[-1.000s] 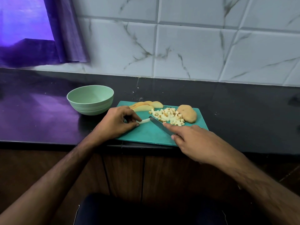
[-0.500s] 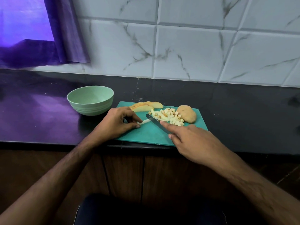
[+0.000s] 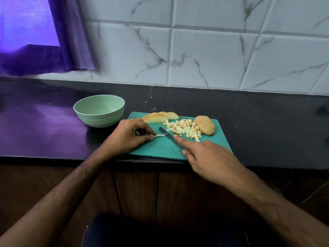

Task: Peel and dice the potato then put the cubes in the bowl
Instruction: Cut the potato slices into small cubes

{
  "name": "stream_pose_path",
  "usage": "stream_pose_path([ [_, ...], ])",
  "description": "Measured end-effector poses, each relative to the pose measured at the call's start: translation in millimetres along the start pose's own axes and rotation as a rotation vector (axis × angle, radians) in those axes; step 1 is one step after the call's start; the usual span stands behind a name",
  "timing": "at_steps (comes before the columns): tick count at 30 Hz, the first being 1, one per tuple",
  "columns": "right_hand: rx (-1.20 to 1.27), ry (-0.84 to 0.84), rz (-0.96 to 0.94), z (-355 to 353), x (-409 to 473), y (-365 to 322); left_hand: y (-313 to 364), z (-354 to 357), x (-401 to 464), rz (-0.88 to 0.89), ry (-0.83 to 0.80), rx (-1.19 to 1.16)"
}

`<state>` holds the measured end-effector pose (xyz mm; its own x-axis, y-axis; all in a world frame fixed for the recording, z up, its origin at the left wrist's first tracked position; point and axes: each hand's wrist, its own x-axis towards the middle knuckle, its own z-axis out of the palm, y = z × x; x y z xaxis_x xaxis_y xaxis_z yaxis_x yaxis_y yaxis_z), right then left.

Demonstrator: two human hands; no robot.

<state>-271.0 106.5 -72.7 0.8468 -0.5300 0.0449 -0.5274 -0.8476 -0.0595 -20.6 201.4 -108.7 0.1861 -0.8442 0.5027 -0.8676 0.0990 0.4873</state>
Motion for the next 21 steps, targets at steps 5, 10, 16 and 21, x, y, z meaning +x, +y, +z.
stream_pose_path([
  [5, -0.047, 0.044, -0.010, 6.1, -8.3, -4.8, 2.8, -0.5, -0.8, 0.028, -0.015, 0.002],
  [10, -0.143, 0.059, -0.007, 6.7, -17.2, -4.2, 3.7, -1.3, -1.7, 0.049, -0.046, 0.019],
  [16, -0.112, 0.081, 0.025, 1.1, -7.3, 5.6, -2.8, -5.0, -8.9, 0.088, -0.096, 0.041],
  [21, -0.048, 0.055, -0.025, 1.5, -14.1, -1.1, -5.7, -6.0, -8.8, 0.102, -0.119, 0.060],
])
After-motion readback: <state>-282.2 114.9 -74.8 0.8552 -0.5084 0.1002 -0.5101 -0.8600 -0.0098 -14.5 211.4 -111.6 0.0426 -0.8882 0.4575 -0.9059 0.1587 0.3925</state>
